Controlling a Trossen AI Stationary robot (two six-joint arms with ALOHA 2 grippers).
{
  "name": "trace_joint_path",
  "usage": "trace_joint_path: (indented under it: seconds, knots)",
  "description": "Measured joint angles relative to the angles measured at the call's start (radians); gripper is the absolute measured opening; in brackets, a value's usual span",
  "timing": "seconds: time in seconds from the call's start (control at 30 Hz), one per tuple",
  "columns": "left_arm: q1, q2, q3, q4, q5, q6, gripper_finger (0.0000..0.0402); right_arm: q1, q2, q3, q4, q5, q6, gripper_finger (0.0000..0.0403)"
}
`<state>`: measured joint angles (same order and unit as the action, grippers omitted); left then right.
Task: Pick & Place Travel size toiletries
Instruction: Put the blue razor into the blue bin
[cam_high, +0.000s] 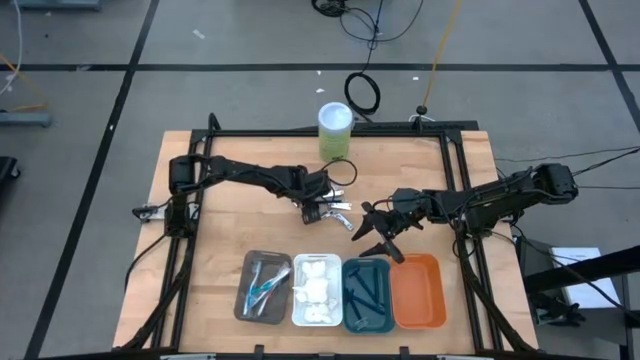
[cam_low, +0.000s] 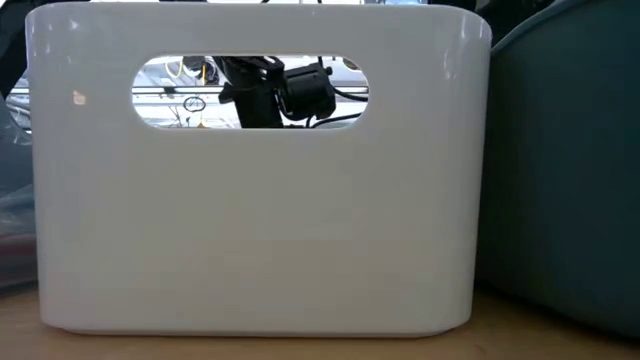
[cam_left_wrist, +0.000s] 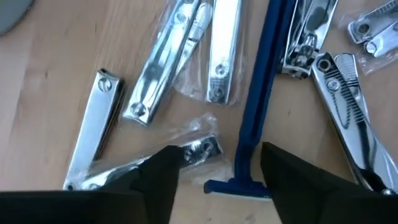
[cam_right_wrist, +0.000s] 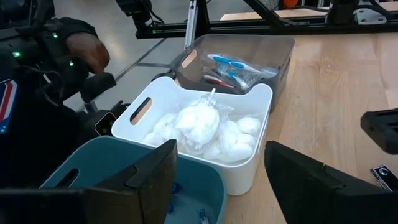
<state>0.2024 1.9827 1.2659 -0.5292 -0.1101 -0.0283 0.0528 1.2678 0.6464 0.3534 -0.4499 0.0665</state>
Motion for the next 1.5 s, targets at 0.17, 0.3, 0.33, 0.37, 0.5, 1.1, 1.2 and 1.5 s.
trace_joint_path:
  seconds: [0.17, 0.3, 0.33, 0.37, 0.5, 1.1, 1.2, 1.5]
  knots:
    - [0.0, 0.0, 0.0, -0.015, 0.015, 0.0, 0.0145, 0.0, 0.0, 0.0, -0.003, 0.0, 0.0, 0.0227]
    - [0.0, -0.002, 0.001, -0.017, 0.035, -0.003, 0.0078, 0.0, 0.0, 0.0, -0.007, 0.0, 0.0, 0.0228]
    - [0.0, -0.003, 0.002, -0.016, 0.042, -0.004, 0.0062, 0.0, 0.0, 0.0, -0.007, 0.0, 0.0, 0.0227]
    - [0.0, -0.004, 0.002, -0.015, 0.05, -0.007, 0.0045, 0.0, 0.0, 0.0, -0.007, 0.0, 0.0, 0.0226]
    - [-0.003, -0.006, 0.002, -0.016, 0.057, -0.006, 0.0015, 0.0, 0.0, 0.0, -0.007, 0.0, 0.0, 0.0224]
    - [-0.068, -0.205, -0.005, -0.036, -0.076, 0.034, 0.0014, -0.001, 0.0, 0.0, -0.007, 0.003, 0.0, 0.0222]
    - [-0.098, -0.256, -0.005, -0.042, -0.081, 0.045, 0.0014, -0.001, 0.0, 0.0, -0.007, 0.004, -0.002, 0.0222]
    - [-0.236, -0.362, -0.004, -0.045, -0.135, 0.045, 0.0014, -0.024, -0.032, 0.0, 0.04, 0.193, -0.046, 0.0222]
